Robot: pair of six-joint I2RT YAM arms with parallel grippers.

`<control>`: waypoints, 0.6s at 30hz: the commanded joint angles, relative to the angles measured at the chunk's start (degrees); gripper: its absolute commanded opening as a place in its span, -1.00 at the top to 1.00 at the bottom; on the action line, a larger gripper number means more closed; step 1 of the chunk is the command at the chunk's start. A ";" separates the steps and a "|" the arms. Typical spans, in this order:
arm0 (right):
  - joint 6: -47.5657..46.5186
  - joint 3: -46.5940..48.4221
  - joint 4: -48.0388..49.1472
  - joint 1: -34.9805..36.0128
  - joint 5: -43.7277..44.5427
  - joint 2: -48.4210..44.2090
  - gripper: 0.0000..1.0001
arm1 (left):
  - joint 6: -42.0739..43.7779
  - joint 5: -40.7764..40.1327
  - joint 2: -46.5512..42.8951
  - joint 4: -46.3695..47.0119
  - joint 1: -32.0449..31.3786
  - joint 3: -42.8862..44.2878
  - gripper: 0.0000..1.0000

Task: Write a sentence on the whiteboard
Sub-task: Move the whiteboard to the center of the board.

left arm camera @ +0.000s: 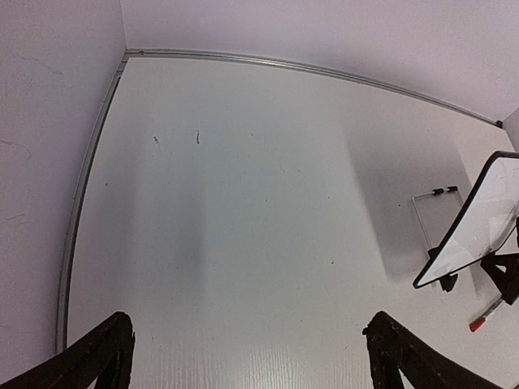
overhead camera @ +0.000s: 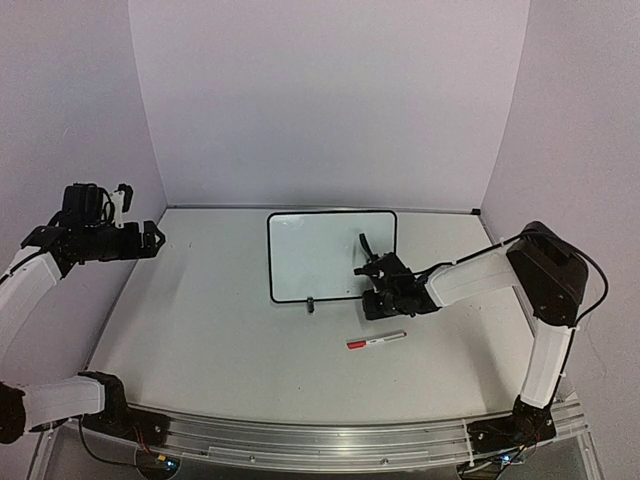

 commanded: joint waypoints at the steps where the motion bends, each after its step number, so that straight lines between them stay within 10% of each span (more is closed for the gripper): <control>1: -0.75 -0.41 -2.28 3.14 -0.06 -2.16 1.00 | 0.74 0.32 0.15 1.92 0.14 0.22 -0.99; 7: -1.16 1.16 -5.95 5.06 3.29 -1.25 0.97 | 0.80 0.05 0.48 1.79 0.12 0.27 -0.99; 18: -1.57 1.45 -8.91 5.79 4.34 -3.25 0.12 | 0.86 -0.33 0.23 1.75 0.14 0.12 -0.99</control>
